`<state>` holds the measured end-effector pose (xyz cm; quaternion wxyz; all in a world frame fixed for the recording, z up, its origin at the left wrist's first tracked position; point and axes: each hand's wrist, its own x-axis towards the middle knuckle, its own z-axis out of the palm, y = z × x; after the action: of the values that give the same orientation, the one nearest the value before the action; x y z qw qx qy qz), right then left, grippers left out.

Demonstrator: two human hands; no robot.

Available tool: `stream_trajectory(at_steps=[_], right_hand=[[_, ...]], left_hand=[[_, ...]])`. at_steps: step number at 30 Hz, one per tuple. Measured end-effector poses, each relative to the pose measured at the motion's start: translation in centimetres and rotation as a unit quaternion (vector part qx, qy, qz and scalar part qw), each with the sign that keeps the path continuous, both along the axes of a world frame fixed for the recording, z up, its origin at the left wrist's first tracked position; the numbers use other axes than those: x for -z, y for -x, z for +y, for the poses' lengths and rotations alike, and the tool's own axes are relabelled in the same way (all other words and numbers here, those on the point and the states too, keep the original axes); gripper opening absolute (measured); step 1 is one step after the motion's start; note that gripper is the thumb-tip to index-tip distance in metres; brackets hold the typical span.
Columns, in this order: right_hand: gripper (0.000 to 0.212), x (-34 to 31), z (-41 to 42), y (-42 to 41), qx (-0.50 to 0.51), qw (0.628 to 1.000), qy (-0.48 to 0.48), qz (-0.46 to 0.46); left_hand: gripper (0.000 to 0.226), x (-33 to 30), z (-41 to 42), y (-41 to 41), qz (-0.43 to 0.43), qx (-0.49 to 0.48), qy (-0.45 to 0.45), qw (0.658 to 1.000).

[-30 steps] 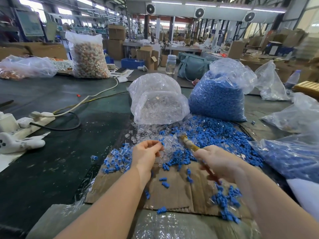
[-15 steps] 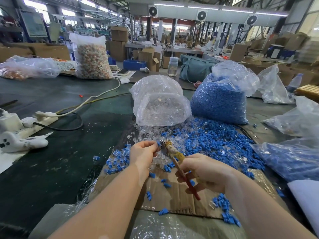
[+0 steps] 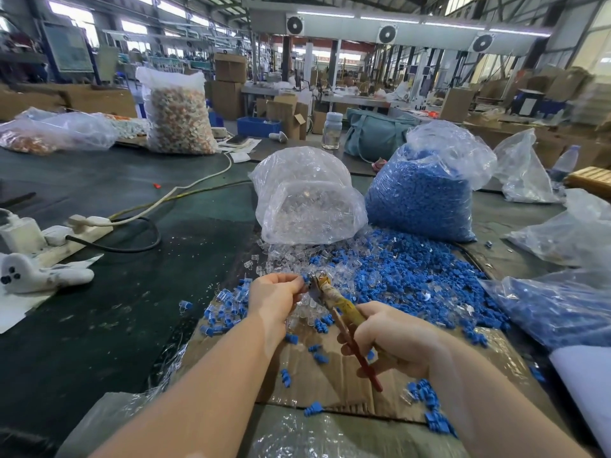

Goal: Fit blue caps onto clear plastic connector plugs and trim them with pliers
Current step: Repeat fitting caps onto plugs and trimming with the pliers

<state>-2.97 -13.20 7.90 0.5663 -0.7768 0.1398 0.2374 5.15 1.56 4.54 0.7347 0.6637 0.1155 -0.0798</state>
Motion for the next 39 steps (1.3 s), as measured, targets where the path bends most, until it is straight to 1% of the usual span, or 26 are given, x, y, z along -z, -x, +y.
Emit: stream_trajectory(at_steps=[3, 8, 13, 16, 18, 24, 30, 35, 37, 39], right_hand=[[0.035, 0.0, 0.1, 0.2, -0.007, 1.0, 0.003, -0.003], [0.032, -0.2, 0.2, 0.4, -0.04, 0.999, 0.023, -0.013], [0.031, -0.3, 0.3, 0.5, -0.058, 0.996, 0.06, -0.015], [0.033, -0.3, 0.2, 0.6, -0.056, 0.997, 0.045, -0.023], [0.032, -0.3, 0.4, 0.6, -0.058, 0.996, 0.054, -0.028], [0.025, -0.3, 0.8, 0.4, -0.049, 0.994, 0.093, -0.038], [0.027, 0.2, 0.7, 0.3, -0.025, 0.993, 0.112, -0.04], [0.035, 0.4, 0.8, 0.3, -0.012, 0.993, 0.11, -0.038], [0.039, 0.6, 0.6, 0.4, -0.007, 0.996, 0.087, -0.031], [0.046, 0.8, 0.3, 0.6, 0.017, 0.999, 0.037, -0.018]], left_hand=[[0.007, -0.1, -0.1, 0.0, 0.002, 0.009, -0.001, 1.0], [0.007, -0.3, -0.1, 0.1, 0.001, 0.022, -0.024, 0.999], [0.007, -0.3, -0.2, 0.3, -0.032, 0.03, -0.065, 0.997], [0.01, -0.2, -0.4, 0.3, -0.016, 0.028, -0.038, 0.999], [0.008, -0.2, -0.5, 0.3, -0.002, 0.024, -0.023, 0.999], [0.01, 0.2, -0.7, 0.2, -0.005, 0.021, -0.028, 0.999], [0.01, 0.4, -0.6, 0.2, -0.01, 0.019, -0.029, 0.999], [0.012, 0.7, -0.6, 0.3, -0.015, 0.012, -0.032, 0.999], [0.01, 0.8, -0.6, 0.3, -0.015, 0.01, -0.03, 0.999], [0.008, 0.9, -0.6, 0.4, -0.01, 0.006, -0.021, 1.0]])
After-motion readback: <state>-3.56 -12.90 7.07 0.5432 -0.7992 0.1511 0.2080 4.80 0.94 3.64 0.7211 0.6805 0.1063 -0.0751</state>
